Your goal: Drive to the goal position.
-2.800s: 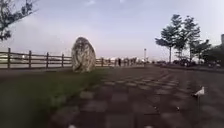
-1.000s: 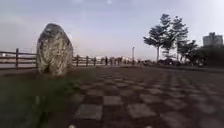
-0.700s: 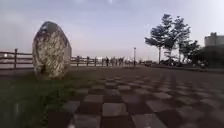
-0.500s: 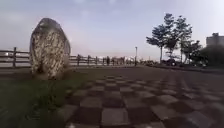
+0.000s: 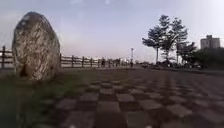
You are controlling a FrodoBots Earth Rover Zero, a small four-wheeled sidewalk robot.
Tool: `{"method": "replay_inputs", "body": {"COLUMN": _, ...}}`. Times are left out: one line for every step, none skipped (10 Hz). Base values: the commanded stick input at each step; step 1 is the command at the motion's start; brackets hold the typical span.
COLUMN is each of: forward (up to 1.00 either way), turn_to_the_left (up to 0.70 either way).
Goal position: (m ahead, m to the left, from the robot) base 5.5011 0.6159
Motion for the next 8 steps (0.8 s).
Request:
{"method": "replay_inputs", "body": {"forward": 1.00, "turn_to_the_left": 0.07}}
{"method": "replay_inputs", "body": {"forward": 1.00, "turn_to_the_left": 0.07}}
{"method": "replay_inputs", "body": {"forward": 1.00, "turn_to_the_left": 0.07}}
{"method": "replay_inputs", "body": {"forward": 1.00, "turn_to_the_left": 0.07}}
{"method": "replay_inputs", "body": {"forward": 1.00, "turn_to_the_left": 0.07}}
{"method": "replay_inputs", "body": {"forward": 1.00, "turn_to_the_left": 0.07}}
{"method": "replay_inputs", "body": {"forward": 1.00, "turn_to_the_left": 0.07}}
{"method": "replay_inputs", "body": {"forward": 1.00, "turn_to_the_left": 0.07}}
